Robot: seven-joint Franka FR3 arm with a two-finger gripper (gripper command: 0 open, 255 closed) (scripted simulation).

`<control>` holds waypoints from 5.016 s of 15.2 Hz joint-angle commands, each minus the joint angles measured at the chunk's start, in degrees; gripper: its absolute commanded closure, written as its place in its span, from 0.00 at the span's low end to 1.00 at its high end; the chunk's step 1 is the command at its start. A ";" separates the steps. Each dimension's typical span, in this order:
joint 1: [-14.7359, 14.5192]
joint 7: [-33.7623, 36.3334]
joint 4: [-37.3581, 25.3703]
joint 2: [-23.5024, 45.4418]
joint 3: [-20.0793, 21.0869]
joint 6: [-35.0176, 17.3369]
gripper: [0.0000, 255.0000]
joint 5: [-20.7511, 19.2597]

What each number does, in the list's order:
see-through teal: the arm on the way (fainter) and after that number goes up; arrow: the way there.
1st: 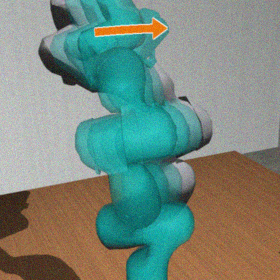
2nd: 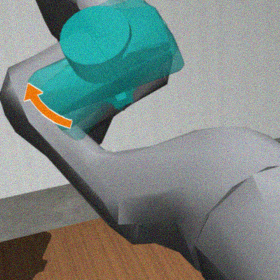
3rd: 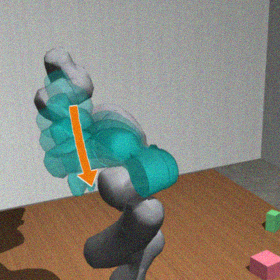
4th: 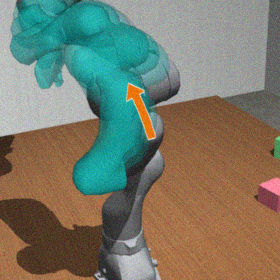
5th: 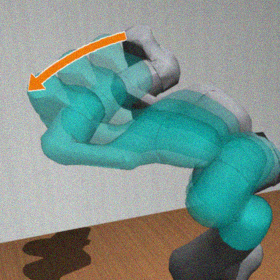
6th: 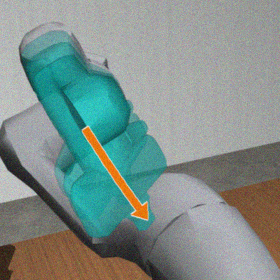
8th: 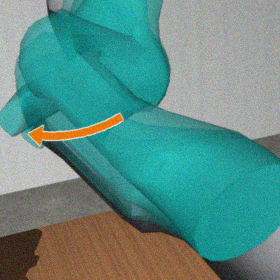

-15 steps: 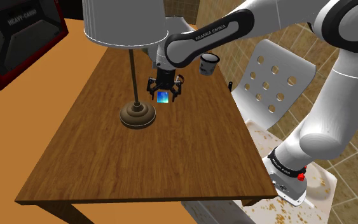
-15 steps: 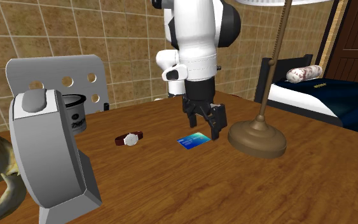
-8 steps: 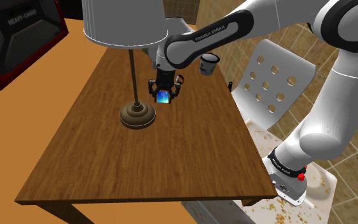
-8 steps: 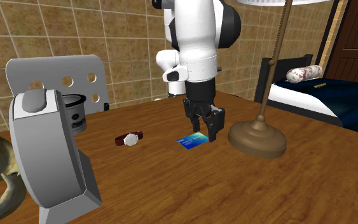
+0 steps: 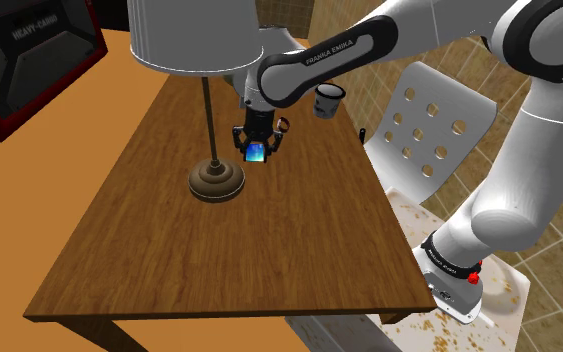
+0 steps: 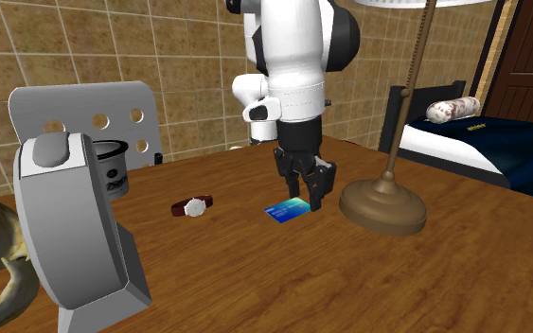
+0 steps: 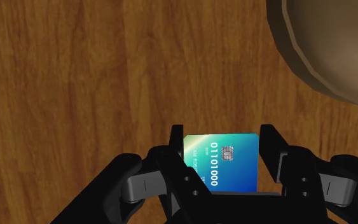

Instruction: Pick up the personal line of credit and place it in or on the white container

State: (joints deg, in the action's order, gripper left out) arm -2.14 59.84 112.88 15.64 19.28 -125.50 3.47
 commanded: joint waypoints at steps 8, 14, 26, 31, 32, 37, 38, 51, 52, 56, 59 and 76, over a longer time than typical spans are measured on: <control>0.32 -0.25 -1.42 -3.09 0.39 4.78 1.00 1.09; 0.53 -0.18 -3.78 -5.01 0.50 8.97 1.00 1.60; 0.78 0.25 -9.92 -7.63 0.58 17.59 1.00 2.20; 0.83 0.55 -13.07 -8.21 0.58 21.28 1.00 2.30; 0.84 0.62 -13.74 -8.29 0.58 22.03 1.00 2.31; 3.21 -3.43 -13.03 -10.06 -1.14 23.50 1.00 2.84; 3.98 -4.79 -12.61 -10.50 -1.73 23.67 1.00 2.96; 13.22 -21.63 -13.43 -11.03 -9.72 26.99 1.00 2.35; 13.90 -22.85 -13.97 -10.68 -10.32 27.32 1.00 2.21; 16.59 -27.64 -16.87 -8.72 -12.62 28.78 1.00 1.65; 18.60 -31.12 -19.84 -6.68 -14.23 30.05 1.00 1.25; 21.69 -36.95 -17.44 -1.97 -16.50 23.41 1.00 0.83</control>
State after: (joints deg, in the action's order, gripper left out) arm 19.54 22.98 94.50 13.70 2.78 -101.16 4.28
